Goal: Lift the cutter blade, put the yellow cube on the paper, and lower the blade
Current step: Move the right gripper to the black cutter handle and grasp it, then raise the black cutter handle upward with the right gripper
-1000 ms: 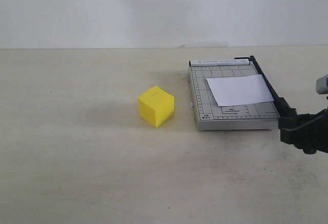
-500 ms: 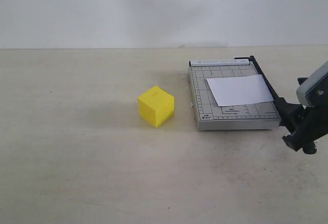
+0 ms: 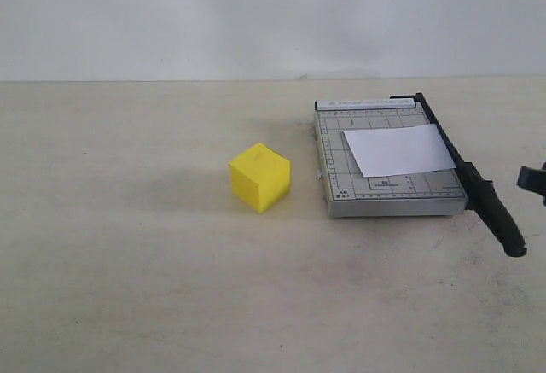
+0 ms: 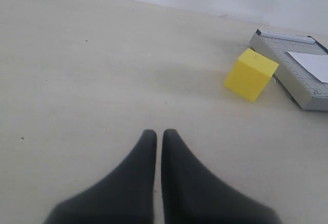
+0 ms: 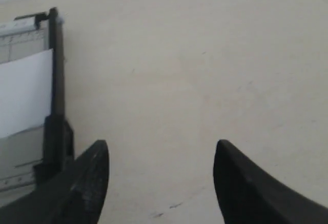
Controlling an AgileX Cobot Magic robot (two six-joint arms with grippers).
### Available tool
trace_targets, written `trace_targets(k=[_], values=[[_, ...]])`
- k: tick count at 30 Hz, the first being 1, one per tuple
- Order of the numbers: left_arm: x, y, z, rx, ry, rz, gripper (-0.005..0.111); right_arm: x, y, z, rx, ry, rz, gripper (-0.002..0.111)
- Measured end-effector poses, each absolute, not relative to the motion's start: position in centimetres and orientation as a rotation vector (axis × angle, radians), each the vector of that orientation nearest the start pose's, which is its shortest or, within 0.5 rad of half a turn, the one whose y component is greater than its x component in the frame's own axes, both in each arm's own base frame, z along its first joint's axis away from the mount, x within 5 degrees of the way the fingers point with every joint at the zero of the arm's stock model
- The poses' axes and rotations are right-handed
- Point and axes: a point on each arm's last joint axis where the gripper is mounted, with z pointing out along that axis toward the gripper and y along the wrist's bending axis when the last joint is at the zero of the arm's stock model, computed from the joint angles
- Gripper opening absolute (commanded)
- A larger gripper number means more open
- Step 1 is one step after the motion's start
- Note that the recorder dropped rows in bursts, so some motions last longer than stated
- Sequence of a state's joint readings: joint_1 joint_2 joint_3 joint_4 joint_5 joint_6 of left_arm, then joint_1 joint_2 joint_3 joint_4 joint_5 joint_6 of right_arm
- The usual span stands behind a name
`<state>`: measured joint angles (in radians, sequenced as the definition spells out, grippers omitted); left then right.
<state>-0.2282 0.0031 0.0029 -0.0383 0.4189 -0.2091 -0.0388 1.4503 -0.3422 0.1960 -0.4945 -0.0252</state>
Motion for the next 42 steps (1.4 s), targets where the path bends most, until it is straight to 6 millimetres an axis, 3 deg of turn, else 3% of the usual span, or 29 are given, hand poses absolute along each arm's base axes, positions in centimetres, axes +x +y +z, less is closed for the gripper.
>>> trace_targets(k=[11,15,22,30,32,36,42], values=[[5.0,-1.3,17.5,-0.005,1.922,-0.333,0.004,23.8,-0.4,16.4,0.043,2.237,0.052,0.058],[5.0,-1.3,17.5,-0.005,1.922,-0.333,0.004,23.9,-0.3,15.8,0.035,2.268,0.056,0.058],[5.0,-1.3,17.5,-0.005,1.922,-0.333,0.004,23.9,2.0,14.7,-0.144,2.314,0.088,0.058],[5.0,-1.3,17.5,-0.005,1.922,-0.333,0.004,24.1,2.1,13.3,-0.089,2.373,0.098,0.057],[5.0,-1.3,17.5,-0.005,1.922,-0.333,0.004,24.1,2.1,12.7,-0.089,2.4,0.096,0.048],[5.0,-1.3,17.5,-0.005,1.922,-0.333,0.004,24.1,2.1,12.6,-0.086,2.407,0.096,0.003],[5.0,-1.3,17.5,-0.005,1.922,-0.333,0.004,23.9,2.0,13.6,-0.069,2.383,0.096,0.0]])
